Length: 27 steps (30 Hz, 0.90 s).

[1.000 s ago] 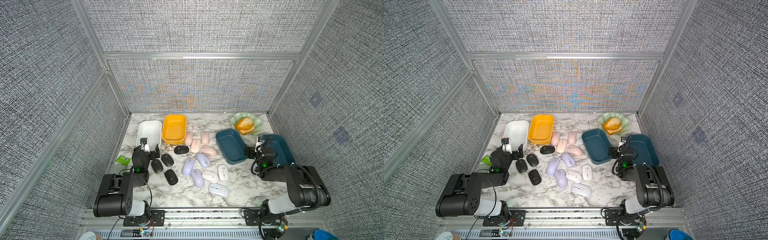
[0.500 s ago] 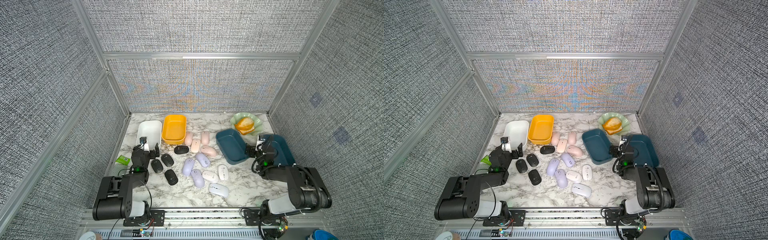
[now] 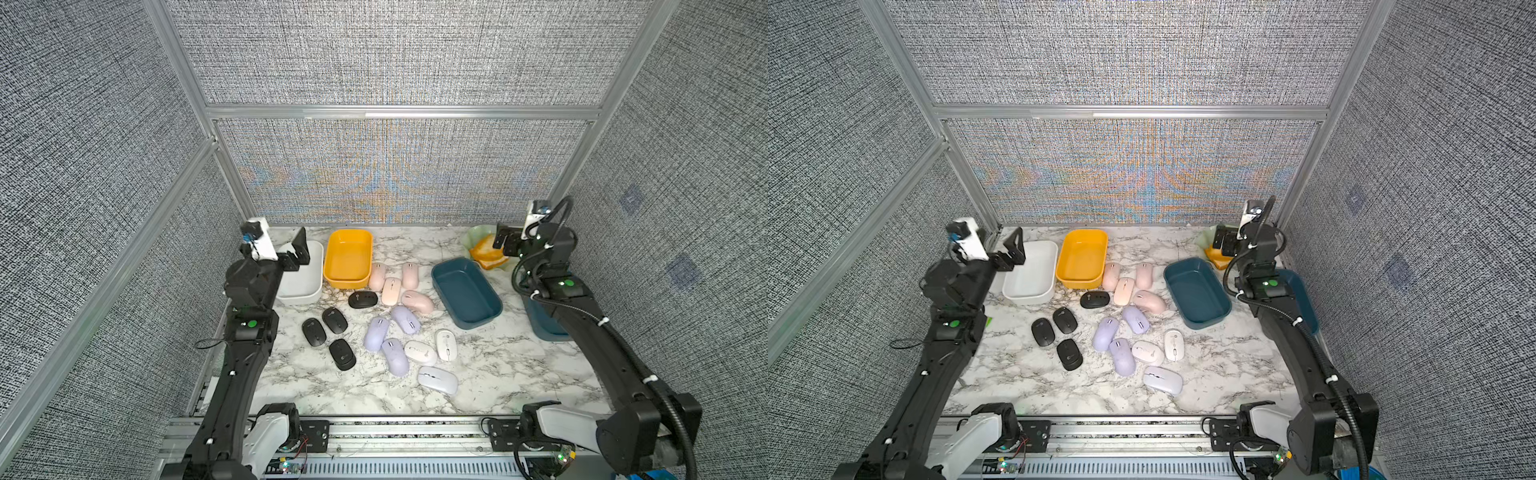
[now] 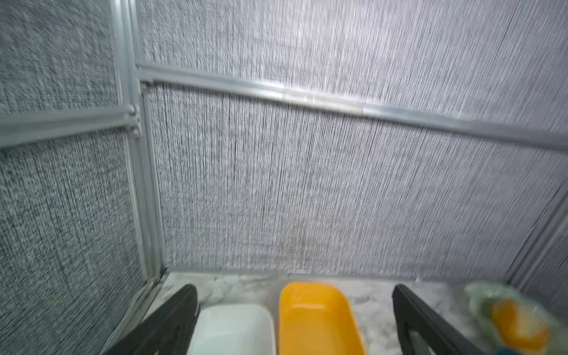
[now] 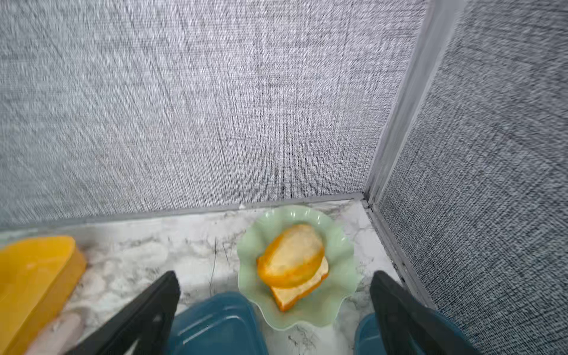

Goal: Place the mice by color into the storage box
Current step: Move the storage box to the center of the board.

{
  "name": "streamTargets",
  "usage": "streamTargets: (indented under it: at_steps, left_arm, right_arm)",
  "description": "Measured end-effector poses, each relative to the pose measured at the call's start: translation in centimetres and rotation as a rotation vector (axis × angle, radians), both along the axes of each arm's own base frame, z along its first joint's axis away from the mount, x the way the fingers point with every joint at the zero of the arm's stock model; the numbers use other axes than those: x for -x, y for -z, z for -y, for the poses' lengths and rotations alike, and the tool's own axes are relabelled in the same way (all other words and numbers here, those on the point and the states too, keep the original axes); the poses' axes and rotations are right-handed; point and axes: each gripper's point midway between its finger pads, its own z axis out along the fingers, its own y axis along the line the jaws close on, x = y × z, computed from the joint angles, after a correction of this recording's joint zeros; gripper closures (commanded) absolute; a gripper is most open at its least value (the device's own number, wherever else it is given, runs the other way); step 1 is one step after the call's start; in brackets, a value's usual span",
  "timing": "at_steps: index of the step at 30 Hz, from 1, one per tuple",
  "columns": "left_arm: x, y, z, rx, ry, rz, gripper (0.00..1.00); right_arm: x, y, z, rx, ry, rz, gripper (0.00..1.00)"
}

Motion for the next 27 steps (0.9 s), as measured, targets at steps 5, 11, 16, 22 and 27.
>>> streamTargets:
  at_steps: [5,11,16,22,27]
  left_arm:
    - [-0.1,-0.8,-0.5,0.234,0.005,-0.033,0.01]
    - [-4.5,4.0,2.2,0.294,0.132,-0.24,0.17]
    - [-6.2,9.3,9.1,0.259,0.356,-0.427,0.24]
    - [-4.1,13.6,14.1,0.172,0.51,-0.55,0.24]
    - [-3.6,15.1,14.4,0.158,0.532,-0.584,0.24]
  right_arm:
    - [0.5,6.5,2.7,-0.101,0.064,-0.232,0.27]
    - [0.7,11.1,6.4,-0.129,0.19,-0.418,0.26]
    - [0.2,17.0,8.8,-0.102,0.232,-0.646,0.28]
    - [0.8,20.4,11.0,-0.098,0.257,-0.785,0.28]
    - [1.1,23.9,10.4,-0.127,0.215,-0.881,0.36]
